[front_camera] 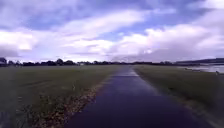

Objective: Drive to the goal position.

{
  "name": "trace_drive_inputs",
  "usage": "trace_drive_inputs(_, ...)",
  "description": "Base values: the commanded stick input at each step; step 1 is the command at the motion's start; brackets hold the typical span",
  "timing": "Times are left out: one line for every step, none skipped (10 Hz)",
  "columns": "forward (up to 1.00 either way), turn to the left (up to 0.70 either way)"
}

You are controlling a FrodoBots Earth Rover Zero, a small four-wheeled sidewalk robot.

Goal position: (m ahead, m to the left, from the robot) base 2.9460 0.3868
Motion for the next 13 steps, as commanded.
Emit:
trace_drive_inputs(0.70, 0.00)
trace_drive_inputs(0.70, 0.00)
trace_drive_inputs(0.70, 0.00)
trace_drive_inputs(0.70, 0.00)
trace_drive_inputs(0.70, 0.00)
trace_drive_inputs(0.70, 0.00)
trace_drive_inputs(0.70, 0.00)
trace_drive_inputs(0.70, 0.00)
trace_drive_inputs(0.70, 0.00)
trace_drive_inputs(0.70, 0.00)
trace_drive_inputs(0.70, 0.00)
trace_drive_inputs(0.70, 0.00)
trace_drive_inputs(0.70, 0.00)
